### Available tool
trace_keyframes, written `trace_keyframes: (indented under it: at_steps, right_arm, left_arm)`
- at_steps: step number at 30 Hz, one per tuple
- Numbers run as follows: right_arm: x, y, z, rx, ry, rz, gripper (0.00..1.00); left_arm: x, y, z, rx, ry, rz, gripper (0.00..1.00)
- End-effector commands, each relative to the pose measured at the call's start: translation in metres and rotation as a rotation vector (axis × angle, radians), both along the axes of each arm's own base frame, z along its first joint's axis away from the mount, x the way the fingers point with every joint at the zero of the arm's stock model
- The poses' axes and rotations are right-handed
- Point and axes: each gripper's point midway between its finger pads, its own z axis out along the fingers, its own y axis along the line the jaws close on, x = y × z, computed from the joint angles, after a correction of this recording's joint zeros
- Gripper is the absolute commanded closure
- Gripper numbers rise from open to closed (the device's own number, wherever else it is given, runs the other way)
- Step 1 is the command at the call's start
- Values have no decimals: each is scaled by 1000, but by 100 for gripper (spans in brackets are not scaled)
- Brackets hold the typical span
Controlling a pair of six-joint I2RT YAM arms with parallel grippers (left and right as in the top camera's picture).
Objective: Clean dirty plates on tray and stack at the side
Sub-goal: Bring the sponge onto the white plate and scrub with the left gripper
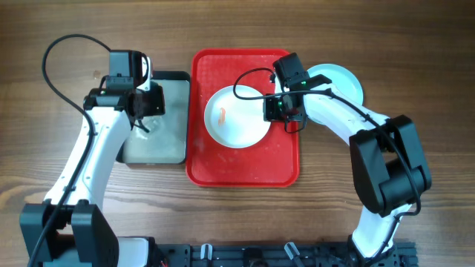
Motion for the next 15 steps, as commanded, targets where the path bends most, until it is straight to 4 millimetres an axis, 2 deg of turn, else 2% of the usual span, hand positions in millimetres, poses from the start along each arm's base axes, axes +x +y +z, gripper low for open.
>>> trace_keyframes:
  at_steps: [1,5,8,12,15]
  right_arm:
    - [-7,6,-1,25,27,11,96]
    - [-8,7,-1,33,38,0,96]
    - [-8,7,-1,33,39,-1,96]
    - [-10,10,-1,33,37,8,96]
    - [-10,14,0,37,30,15,96]
  left_arm:
    - [28,-12,40,-58,-118,-46,96]
    - [38,-59,61,-259,-186,-178,96]
    - [34,-87,60,-337,-164,-216,96]
    - [18,-129,39,-353,-75,-301,96]
    - [3,-163,12,-356,22,-356,96]
